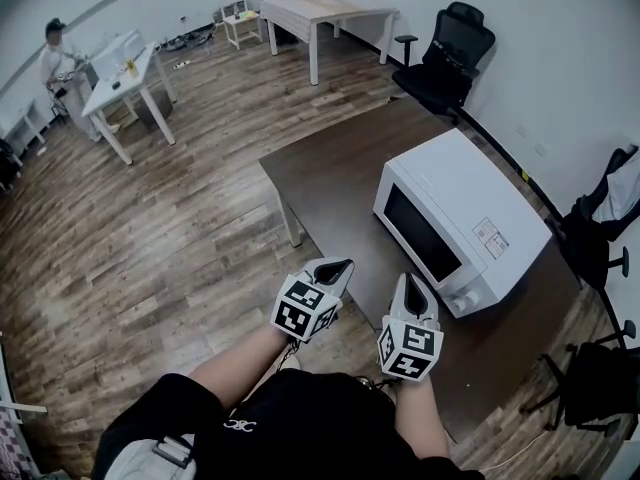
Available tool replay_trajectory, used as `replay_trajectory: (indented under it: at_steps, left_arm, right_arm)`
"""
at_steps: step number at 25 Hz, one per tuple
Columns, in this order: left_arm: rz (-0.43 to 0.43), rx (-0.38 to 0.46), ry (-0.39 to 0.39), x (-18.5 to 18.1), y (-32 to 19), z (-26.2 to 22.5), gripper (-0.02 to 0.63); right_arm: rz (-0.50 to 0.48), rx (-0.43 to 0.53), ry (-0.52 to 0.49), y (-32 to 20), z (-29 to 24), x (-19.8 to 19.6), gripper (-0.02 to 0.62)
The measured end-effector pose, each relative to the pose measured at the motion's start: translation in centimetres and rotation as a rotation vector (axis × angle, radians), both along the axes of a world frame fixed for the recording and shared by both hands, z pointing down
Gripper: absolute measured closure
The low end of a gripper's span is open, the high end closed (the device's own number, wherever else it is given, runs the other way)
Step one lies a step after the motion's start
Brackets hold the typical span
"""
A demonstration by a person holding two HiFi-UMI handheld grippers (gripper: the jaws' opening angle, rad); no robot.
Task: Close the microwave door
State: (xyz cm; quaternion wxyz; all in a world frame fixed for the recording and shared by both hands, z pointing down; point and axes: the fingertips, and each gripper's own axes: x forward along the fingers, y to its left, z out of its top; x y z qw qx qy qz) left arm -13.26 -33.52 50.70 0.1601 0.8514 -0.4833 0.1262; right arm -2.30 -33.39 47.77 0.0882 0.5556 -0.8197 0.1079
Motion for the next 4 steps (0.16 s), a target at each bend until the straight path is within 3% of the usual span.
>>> replay_trajectory:
  at_steps: [4]
  left_arm:
    - [0.000,0.008,0.001,0.11,0.04,-0.19,0.595]
  right_arm:
    - [0.002,0.001,0.000,0.10,-0.03,0.11,0.592]
